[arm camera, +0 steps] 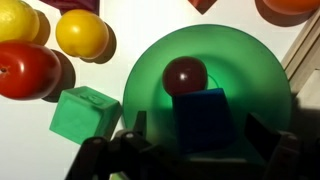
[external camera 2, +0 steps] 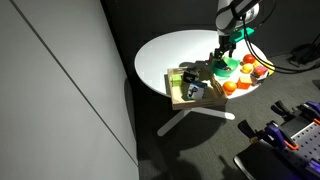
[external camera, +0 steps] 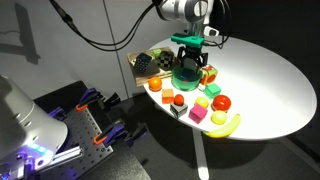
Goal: Remove the green block from the bowl
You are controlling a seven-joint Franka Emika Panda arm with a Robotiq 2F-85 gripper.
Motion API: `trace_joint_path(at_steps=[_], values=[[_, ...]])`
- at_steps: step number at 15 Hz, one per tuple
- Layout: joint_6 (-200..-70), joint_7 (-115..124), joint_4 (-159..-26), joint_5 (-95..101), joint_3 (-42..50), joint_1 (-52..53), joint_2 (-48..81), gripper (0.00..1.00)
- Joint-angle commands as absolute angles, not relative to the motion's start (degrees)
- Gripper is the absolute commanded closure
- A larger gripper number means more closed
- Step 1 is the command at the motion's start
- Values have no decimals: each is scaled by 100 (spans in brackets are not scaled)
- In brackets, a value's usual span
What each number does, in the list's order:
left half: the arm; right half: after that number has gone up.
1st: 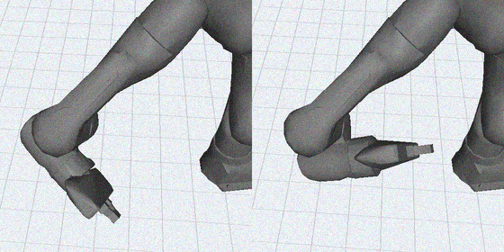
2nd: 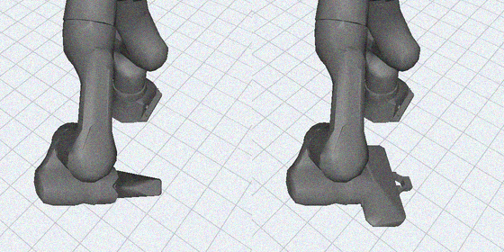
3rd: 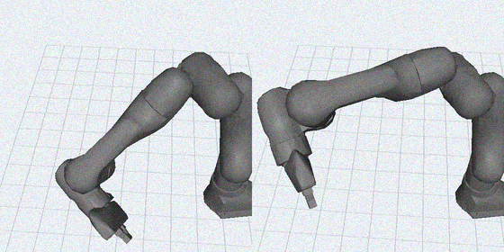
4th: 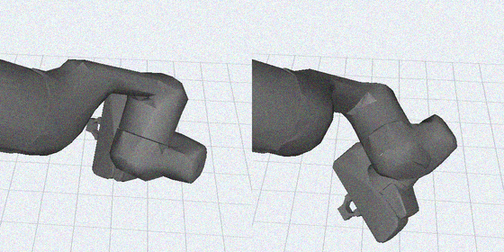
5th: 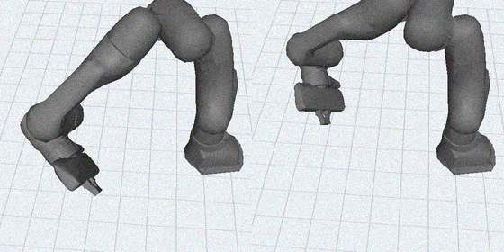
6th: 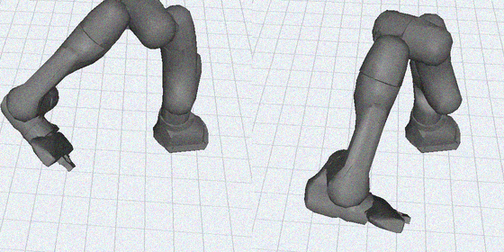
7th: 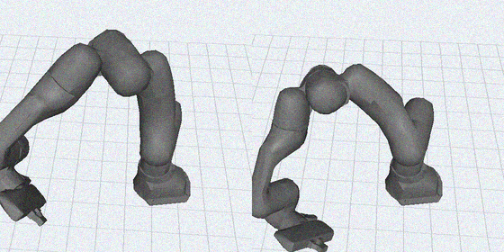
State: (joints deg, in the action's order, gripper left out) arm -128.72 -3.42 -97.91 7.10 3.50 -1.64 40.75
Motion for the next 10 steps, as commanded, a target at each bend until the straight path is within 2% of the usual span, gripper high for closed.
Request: trace_joint_path(at_steps=[1, 10], values=[[-12848, -551, -9590, 665, 247, -261, 4223, 0], [-12825, -525, -9360, 701, 250, -223, 4494, 0]])
